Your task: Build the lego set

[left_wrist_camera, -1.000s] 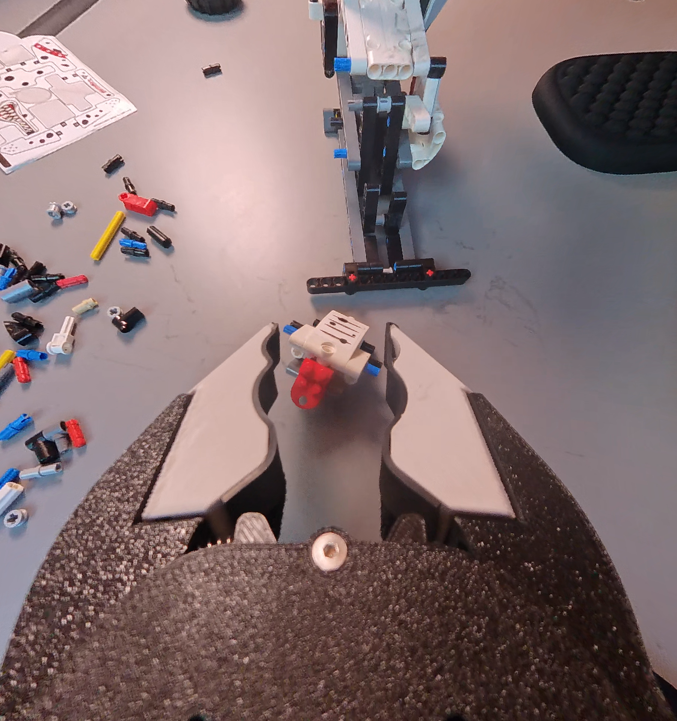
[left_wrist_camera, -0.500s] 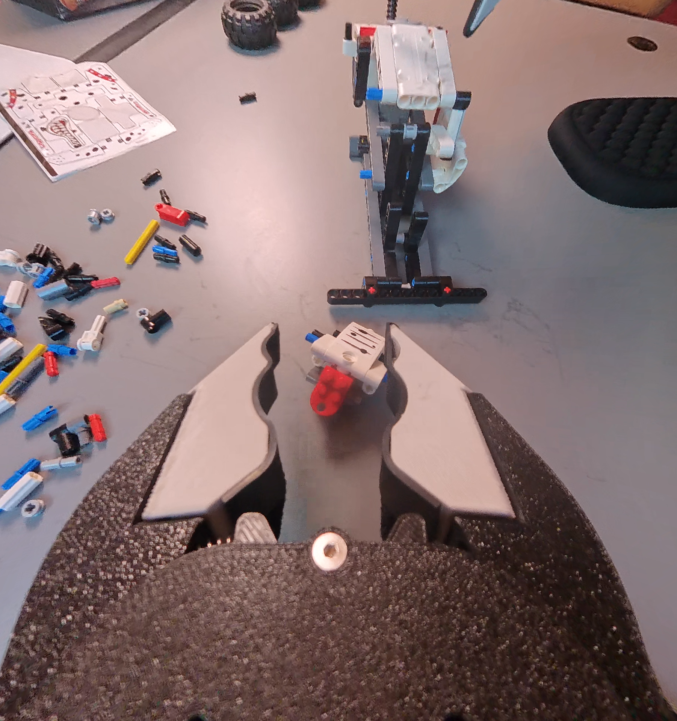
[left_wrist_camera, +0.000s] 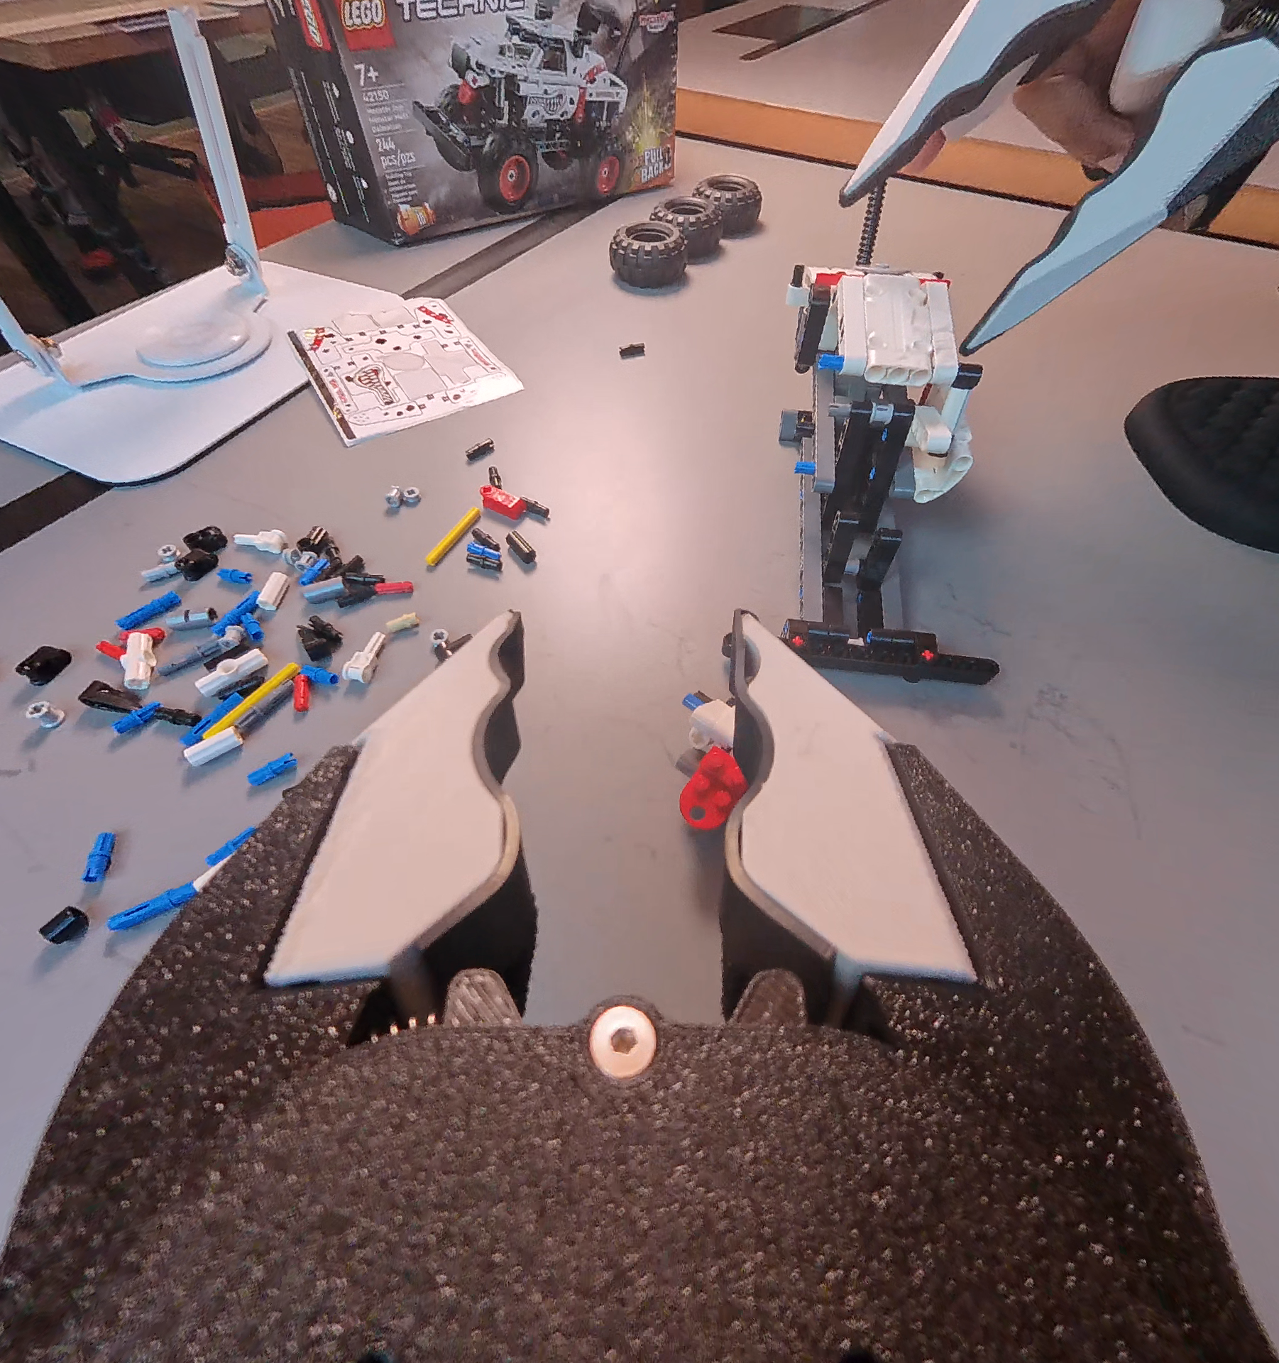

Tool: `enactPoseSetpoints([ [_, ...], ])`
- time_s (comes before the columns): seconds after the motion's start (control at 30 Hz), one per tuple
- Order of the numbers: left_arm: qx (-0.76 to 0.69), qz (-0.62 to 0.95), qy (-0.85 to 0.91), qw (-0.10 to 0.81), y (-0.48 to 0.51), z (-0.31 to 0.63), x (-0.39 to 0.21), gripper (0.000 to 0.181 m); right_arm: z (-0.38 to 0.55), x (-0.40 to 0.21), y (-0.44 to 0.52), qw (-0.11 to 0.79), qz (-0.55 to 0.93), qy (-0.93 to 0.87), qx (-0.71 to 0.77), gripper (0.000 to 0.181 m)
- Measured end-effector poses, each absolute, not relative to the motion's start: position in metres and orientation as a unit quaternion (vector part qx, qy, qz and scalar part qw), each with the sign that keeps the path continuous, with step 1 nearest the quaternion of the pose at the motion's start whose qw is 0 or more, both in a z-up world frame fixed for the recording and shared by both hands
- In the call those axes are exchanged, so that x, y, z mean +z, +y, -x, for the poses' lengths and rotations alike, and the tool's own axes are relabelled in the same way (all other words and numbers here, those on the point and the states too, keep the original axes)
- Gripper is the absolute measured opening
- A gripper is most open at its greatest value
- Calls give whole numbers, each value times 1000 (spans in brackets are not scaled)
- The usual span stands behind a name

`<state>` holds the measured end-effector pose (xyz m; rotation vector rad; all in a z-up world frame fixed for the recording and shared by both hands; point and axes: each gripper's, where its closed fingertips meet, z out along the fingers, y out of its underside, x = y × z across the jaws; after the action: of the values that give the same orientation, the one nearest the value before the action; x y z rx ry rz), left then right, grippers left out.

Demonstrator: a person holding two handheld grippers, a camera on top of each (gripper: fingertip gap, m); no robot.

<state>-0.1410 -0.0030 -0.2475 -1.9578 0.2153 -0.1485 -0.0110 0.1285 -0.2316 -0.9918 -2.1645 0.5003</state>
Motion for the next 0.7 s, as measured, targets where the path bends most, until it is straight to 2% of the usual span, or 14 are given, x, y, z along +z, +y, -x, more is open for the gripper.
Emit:
enactPoseSetpoints([
  [0.13,-60,829,96,547,-2,138,-249,56,12,-235,134,343,393,-833,185,60],
  [0.3,-61,828,95,550,-3,139,-247,56,10,-242,134,329,348,-860,177,32],
  [0.7,-65,831,91,545,-2,140,-251,56,8,-243,142,299,219,-916,155,29],
])
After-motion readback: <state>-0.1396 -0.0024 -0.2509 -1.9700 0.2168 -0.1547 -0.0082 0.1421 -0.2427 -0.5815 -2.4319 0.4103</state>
